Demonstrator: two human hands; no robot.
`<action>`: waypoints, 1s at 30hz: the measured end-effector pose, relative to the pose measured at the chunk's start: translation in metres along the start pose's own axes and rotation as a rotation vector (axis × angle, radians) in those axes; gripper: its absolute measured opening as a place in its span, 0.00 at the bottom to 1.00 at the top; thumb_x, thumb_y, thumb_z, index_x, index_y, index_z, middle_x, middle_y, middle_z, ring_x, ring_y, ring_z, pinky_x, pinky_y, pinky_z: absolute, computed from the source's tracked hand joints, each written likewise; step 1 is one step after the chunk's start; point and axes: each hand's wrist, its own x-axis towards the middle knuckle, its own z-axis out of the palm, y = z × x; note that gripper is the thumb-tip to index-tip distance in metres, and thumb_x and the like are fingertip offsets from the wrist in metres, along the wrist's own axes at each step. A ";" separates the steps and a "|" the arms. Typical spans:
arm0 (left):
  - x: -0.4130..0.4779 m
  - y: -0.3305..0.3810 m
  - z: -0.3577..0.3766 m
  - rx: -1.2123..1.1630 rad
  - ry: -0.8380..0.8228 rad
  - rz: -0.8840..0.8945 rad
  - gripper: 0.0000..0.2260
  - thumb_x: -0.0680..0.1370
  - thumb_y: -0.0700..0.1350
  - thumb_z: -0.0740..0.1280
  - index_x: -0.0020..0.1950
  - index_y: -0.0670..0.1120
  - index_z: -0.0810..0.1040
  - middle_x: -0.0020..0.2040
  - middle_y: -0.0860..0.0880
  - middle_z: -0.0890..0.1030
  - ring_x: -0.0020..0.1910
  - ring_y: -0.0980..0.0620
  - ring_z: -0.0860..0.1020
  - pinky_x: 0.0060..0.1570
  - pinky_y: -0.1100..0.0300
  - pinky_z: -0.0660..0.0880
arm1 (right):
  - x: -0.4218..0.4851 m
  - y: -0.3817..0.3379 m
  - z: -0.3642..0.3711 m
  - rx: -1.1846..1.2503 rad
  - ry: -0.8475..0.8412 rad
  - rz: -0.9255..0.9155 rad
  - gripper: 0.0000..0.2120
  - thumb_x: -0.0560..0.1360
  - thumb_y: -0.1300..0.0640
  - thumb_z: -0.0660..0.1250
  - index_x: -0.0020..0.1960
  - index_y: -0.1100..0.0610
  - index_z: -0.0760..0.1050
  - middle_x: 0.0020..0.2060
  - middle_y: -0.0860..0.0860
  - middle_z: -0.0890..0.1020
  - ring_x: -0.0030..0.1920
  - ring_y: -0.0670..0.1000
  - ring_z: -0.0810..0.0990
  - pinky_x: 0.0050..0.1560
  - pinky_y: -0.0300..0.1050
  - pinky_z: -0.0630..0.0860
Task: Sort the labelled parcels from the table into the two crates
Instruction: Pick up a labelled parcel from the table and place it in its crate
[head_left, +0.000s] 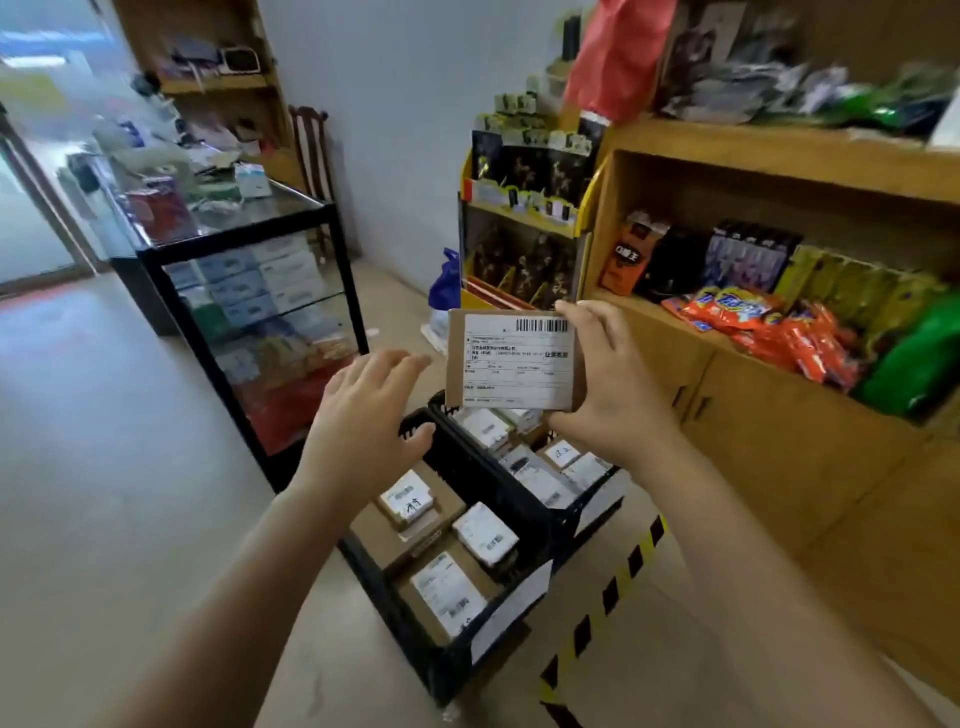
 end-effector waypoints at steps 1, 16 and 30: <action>0.009 0.008 0.010 -0.016 -0.012 0.018 0.28 0.71 0.49 0.73 0.69 0.49 0.70 0.64 0.49 0.73 0.65 0.45 0.70 0.67 0.47 0.64 | -0.001 0.013 -0.004 -0.012 0.003 0.018 0.47 0.65 0.57 0.77 0.77 0.50 0.56 0.73 0.48 0.57 0.71 0.51 0.62 0.59 0.51 0.75; 0.149 0.149 0.151 -0.087 -0.041 -0.034 0.28 0.71 0.48 0.73 0.70 0.47 0.71 0.65 0.47 0.73 0.66 0.45 0.70 0.67 0.45 0.66 | 0.068 0.233 -0.063 -0.027 -0.087 0.096 0.47 0.65 0.56 0.77 0.76 0.47 0.55 0.72 0.47 0.56 0.72 0.50 0.60 0.66 0.50 0.69; 0.213 0.136 0.226 -0.025 -0.128 -0.180 0.28 0.70 0.49 0.74 0.69 0.48 0.71 0.64 0.46 0.74 0.64 0.43 0.71 0.65 0.44 0.67 | 0.164 0.315 -0.008 0.056 -0.236 0.001 0.47 0.64 0.59 0.77 0.76 0.48 0.56 0.71 0.45 0.57 0.69 0.48 0.63 0.57 0.46 0.74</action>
